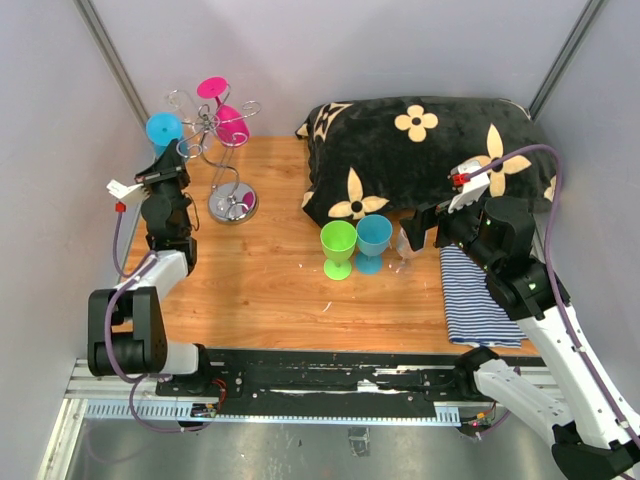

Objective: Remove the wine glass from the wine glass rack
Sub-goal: Pick up the wine glass from the wine rack.

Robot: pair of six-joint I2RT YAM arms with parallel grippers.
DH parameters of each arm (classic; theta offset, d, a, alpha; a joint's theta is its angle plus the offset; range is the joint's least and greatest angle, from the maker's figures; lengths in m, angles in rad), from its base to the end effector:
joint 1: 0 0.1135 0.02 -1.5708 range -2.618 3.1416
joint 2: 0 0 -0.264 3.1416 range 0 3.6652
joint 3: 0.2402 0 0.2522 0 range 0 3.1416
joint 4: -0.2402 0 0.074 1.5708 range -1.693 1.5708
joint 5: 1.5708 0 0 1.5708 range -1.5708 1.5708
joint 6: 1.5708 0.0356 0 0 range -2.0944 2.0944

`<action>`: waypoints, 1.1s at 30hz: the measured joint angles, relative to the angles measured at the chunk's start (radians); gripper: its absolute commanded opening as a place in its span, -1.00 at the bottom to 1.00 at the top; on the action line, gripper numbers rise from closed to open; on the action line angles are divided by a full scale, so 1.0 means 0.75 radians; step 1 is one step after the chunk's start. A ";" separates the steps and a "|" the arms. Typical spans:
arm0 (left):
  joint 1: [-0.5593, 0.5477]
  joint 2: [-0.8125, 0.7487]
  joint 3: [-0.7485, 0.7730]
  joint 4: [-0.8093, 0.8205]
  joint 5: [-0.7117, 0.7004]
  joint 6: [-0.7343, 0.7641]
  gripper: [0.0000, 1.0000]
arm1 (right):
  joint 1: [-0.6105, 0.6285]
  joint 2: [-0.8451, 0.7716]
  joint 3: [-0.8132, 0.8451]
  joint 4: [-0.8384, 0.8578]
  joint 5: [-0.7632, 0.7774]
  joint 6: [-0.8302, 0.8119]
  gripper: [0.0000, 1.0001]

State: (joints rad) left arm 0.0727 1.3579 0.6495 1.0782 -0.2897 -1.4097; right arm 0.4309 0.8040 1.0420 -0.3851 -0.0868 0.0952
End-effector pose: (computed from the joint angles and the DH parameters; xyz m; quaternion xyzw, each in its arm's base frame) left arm 0.2886 0.0312 0.2968 -0.4654 0.3320 -0.4420 0.6912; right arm 0.1523 0.0734 0.4036 -0.1543 0.7411 0.2014 0.6216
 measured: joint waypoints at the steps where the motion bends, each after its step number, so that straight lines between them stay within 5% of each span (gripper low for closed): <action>1: -0.017 -0.019 0.000 -0.031 -0.017 0.001 -0.99 | 0.000 0.000 0.000 -0.001 -0.001 0.000 0.96; 14: -0.218 -0.245 -0.013 -0.338 -0.248 0.011 -0.99 | 0.000 -0.002 0.001 -0.002 -0.023 0.000 0.96; 33: -0.237 -0.439 0.009 -0.694 -0.431 0.135 -0.99 | 0.000 0.010 0.008 -0.003 -0.035 0.015 0.97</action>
State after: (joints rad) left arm -0.1051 1.0286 0.6563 0.5579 -0.6132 -1.3083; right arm 0.4309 0.8116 1.0481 -0.3874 -0.1127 0.1066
